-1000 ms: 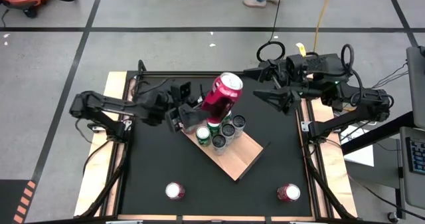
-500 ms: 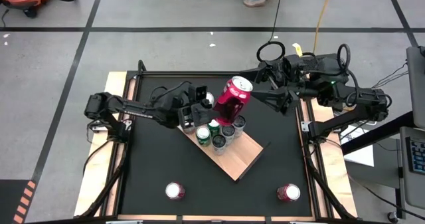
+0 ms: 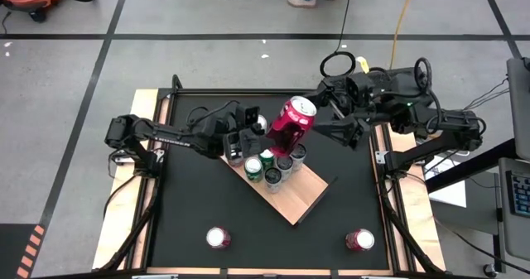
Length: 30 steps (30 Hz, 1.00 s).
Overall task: Place canned beverage on shelf
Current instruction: Put the top red soda can on the shelf
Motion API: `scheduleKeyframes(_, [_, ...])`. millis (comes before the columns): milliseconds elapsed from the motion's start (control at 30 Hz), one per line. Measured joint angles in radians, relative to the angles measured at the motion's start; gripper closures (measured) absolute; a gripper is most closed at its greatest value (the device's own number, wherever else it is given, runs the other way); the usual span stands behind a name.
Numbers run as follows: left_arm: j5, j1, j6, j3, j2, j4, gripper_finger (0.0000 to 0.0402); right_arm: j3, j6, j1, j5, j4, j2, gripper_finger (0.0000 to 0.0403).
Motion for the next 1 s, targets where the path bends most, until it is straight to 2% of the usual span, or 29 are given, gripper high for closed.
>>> scheduleKeyframes(200, [-0.022, 0.013, 0.001, 0.000, 0.000, -0.035, 0.0111, -0.001, -0.028, -0.003, -0.026, 0.096, 0.050, 0.0005])
scheduleKeyframes(567, [-0.028, 0.012, 0.006, 0.000, 0.000, -0.063, 0.0111, -0.001, -0.038, -0.008, -0.027, 0.160, 0.076, 0.0014])
scheduleKeyframes(667, [-0.028, 0.013, 0.008, 0.000, 0.000, -0.060, 0.0111, -0.001, -0.038, -0.008, -0.043, 0.158, 0.073, 0.0035])
scheduleKeyframes(900, [-0.028, 0.012, 0.010, 0.000, 0.000, -0.066, 0.0111, -0.001, -0.029, -0.009, -0.059, 0.155, 0.073, 0.0121])
scheduleKeyframes(1000, [-0.037, 0.012, 0.011, 0.000, 0.000, -0.067, 0.0111, -0.001, -0.027, -0.010, -0.062, 0.153, 0.072, 0.0139])
